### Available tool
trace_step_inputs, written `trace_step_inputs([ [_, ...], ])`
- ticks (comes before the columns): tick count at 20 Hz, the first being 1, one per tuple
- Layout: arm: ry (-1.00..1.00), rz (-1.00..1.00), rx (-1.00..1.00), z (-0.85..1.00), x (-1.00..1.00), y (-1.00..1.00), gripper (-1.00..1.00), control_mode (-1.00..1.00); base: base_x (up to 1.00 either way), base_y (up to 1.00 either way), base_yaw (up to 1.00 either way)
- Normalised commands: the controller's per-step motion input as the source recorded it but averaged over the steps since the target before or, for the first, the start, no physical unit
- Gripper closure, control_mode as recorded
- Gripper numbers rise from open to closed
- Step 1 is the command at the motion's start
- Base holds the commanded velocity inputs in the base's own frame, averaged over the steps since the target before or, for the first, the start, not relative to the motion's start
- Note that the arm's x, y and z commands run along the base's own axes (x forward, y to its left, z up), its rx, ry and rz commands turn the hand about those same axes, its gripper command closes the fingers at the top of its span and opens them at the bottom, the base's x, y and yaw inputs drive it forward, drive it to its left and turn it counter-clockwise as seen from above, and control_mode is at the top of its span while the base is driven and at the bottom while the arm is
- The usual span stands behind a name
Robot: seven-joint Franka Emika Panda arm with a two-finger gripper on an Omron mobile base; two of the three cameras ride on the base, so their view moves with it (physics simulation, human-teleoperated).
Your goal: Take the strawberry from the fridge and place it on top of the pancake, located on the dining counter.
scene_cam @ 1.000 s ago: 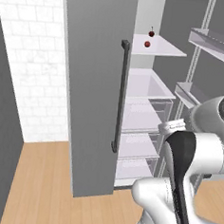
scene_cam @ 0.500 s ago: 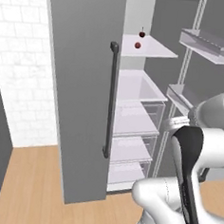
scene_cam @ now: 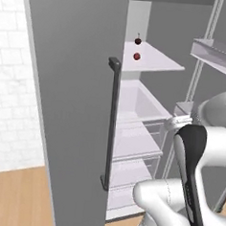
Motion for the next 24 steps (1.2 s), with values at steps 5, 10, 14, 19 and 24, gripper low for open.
trace_step_inputs([
  [5, 0.0, 0.0, 0.0, 0.0, 0.0, 0.0, -1.0, 1.0, 0.48, 0.0, -0.19],
  [10, 0.0, 0.0, 0.0, 0.0, 0.0, 0.0, -1.0, 1.0, 0.59, 0.02, -0.1],
  [14, 0.0, 0.0, 0.0, 0.0, 0.0, 0.0, -1.0, 1.0, 0.62, -0.22, 0.01],
  [19, 0.0, 0.0, 0.0, 0.0, 0.0, 0.0, -1.0, 1.0, 0.49, -0.25, 0.07],
  [24, 0.0, 0.01, 0.02, 0.05, 0.07, -0.03, -1.0, -1.0, 0.34, -0.19, 0.06],
])
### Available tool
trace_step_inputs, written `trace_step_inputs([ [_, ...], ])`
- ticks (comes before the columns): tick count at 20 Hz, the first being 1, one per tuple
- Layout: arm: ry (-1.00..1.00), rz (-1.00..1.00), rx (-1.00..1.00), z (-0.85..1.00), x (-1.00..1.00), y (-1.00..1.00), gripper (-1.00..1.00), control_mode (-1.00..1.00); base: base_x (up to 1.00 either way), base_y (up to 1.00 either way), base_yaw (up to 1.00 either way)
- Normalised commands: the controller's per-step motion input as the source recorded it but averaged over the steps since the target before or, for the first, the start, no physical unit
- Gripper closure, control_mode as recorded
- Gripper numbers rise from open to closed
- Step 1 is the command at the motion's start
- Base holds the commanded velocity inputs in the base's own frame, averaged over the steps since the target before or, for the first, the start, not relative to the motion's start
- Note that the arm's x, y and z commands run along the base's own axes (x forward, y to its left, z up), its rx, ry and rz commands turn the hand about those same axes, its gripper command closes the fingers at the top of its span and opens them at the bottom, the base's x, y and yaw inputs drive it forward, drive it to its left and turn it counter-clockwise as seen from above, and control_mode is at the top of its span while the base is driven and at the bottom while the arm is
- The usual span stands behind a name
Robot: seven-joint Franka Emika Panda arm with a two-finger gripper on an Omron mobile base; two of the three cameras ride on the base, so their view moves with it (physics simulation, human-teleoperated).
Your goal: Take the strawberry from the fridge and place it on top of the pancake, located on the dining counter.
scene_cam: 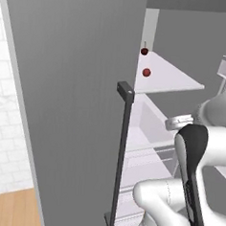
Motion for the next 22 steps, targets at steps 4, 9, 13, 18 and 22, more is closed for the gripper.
trace_step_inputs([
  [4, -0.04, 0.0, 0.09, 0.55, 0.53, 0.01, -1.0, -1.0, 0.0, 0.0, 0.0],
  [9, -0.03, 0.0, 0.08, 0.49, 0.57, 0.04, -1.0, -1.0, 0.0, 0.0, 0.0],
  [13, 0.0, -0.06, 0.08, 0.23, 0.6, 0.18, -1.0, -1.0, 0.0, 0.0, 0.0],
  [18, 0.0, -0.14, 0.07, 0.0, 0.64, 0.24, -1.0, -1.0, 0.0, 0.0, 0.0],
  [22, 0.0, -0.08, 0.08, 0.0, 0.68, 0.0, -1.0, -1.0, 0.0, 0.0, 0.0],
])
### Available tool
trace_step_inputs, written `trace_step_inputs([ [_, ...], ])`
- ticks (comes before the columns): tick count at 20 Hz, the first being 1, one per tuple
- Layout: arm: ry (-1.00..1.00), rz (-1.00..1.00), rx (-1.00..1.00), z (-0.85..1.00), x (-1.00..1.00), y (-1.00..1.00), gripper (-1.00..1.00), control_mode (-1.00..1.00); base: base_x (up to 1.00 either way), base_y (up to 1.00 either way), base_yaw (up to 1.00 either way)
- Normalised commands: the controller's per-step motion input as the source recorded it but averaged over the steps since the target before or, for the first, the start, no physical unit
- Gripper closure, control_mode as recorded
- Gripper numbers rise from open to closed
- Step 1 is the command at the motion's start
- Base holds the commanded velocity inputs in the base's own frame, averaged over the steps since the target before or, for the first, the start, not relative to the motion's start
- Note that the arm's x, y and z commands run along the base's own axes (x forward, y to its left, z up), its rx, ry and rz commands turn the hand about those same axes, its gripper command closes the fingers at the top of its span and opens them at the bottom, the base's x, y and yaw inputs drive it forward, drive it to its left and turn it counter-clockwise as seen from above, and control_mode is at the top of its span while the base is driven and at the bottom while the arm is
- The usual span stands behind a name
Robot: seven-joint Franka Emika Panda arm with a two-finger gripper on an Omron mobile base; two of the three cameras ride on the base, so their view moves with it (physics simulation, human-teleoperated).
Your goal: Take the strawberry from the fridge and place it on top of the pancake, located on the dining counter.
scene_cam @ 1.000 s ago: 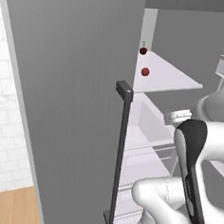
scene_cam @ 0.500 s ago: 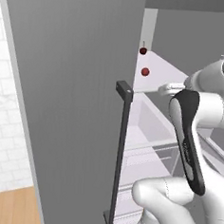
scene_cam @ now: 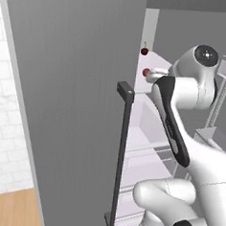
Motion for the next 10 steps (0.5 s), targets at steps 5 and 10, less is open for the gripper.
trace_step_inputs([
  [5, 0.0, 0.0, 0.08, 0.0, 0.63, -0.02, -1.0, -1.0, 0.0, 0.0, 0.0],
  [10, 0.0, 0.0, 0.01, 0.0, 0.52, 0.0, -1.0, -1.0, 0.0, 0.0, 0.0],
])
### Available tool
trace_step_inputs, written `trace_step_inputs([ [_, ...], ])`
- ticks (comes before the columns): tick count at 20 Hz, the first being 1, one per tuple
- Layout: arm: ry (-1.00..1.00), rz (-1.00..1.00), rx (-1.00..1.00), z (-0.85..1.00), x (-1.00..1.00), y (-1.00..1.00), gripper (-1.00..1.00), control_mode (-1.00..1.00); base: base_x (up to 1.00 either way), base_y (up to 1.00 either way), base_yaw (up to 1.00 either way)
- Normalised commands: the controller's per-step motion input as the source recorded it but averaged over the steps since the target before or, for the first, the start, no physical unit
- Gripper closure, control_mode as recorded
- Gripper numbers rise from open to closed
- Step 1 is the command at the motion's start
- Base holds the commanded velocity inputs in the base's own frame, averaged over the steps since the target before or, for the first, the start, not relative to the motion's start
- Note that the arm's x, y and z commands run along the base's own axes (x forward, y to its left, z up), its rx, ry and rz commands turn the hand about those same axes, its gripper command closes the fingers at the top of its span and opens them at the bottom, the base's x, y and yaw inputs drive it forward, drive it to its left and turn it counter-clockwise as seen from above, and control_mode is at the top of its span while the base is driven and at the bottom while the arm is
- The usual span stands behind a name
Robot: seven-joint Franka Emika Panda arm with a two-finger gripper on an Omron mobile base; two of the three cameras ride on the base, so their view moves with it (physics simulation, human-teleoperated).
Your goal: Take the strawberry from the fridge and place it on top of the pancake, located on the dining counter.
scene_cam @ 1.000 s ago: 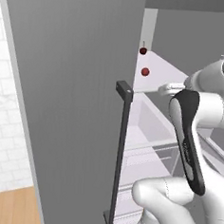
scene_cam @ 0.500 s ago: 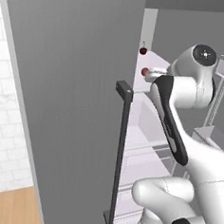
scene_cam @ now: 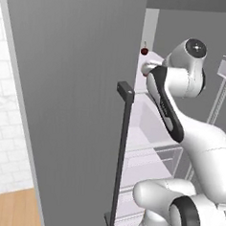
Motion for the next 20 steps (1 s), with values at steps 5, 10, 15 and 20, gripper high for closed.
trace_step_inputs([
  [5, 0.0, 0.01, 0.0, 0.0, 0.35, 0.0, -1.0, -1.0, 0.0, 0.0, 0.0],
  [10, 0.0, 0.04, 0.0, 0.0, 0.16, 0.0, -1.0, -1.0, 0.0, 0.0, 0.0],
  [15, 0.0, 0.03, 0.0, -0.08, 0.33, 0.0, -1.0, -1.0, 0.0, 0.0, 0.0],
  [20, 0.0, 0.04, 0.0, -0.15, 0.24, 0.0, -1.0, -1.0, 0.0, 0.0, 0.0],
])
